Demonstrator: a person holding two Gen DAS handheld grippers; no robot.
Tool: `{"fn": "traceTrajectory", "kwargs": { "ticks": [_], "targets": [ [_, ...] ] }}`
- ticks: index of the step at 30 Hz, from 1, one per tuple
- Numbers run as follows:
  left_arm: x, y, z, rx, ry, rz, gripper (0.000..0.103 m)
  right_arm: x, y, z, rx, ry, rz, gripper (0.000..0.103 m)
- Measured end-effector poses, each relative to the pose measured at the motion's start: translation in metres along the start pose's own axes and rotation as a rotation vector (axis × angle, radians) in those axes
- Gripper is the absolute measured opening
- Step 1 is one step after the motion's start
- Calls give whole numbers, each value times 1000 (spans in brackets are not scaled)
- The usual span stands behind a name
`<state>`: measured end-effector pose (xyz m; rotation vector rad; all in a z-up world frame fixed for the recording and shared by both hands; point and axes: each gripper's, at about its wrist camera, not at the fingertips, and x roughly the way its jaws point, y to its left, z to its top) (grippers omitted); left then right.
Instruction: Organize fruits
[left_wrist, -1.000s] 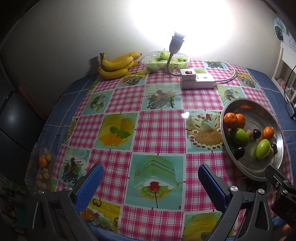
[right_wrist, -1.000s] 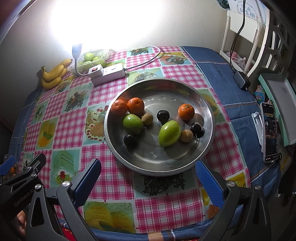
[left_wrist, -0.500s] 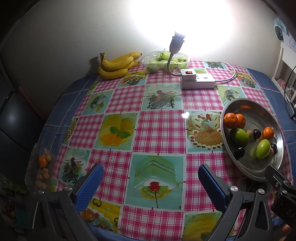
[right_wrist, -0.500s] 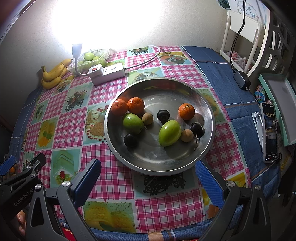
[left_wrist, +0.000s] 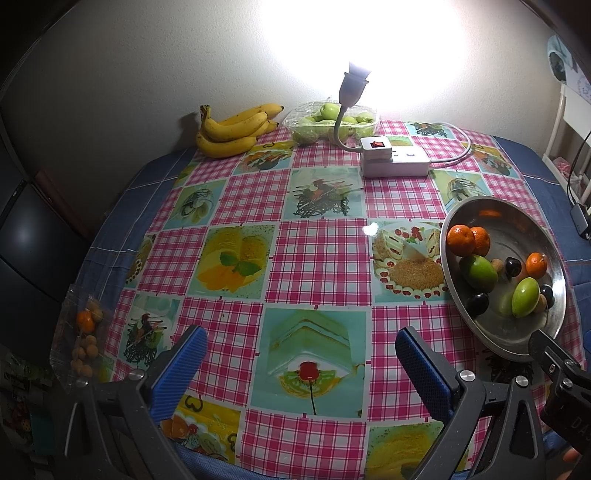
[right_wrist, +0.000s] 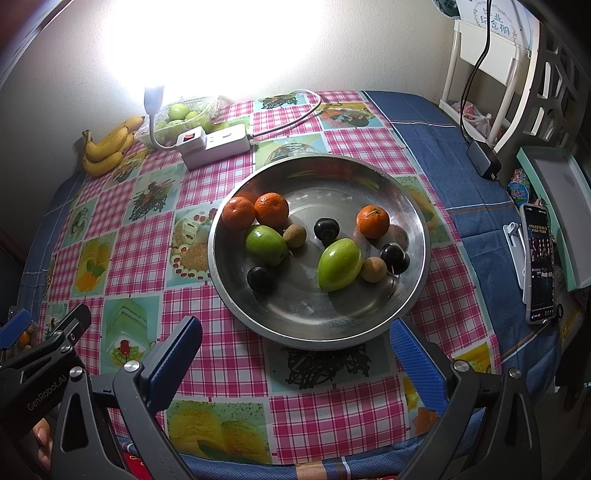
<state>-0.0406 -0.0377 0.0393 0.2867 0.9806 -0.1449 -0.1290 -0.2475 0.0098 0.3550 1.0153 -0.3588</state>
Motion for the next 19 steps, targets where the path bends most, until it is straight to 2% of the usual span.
{"fn": "traceTrajectory", "kwargs": {
  "ticks": [19],
  "targets": [
    [-3, -3, 1, 13, -14, -26, 103, 0, 2, -1, 0, 1, -1, 102]
  ]
}}
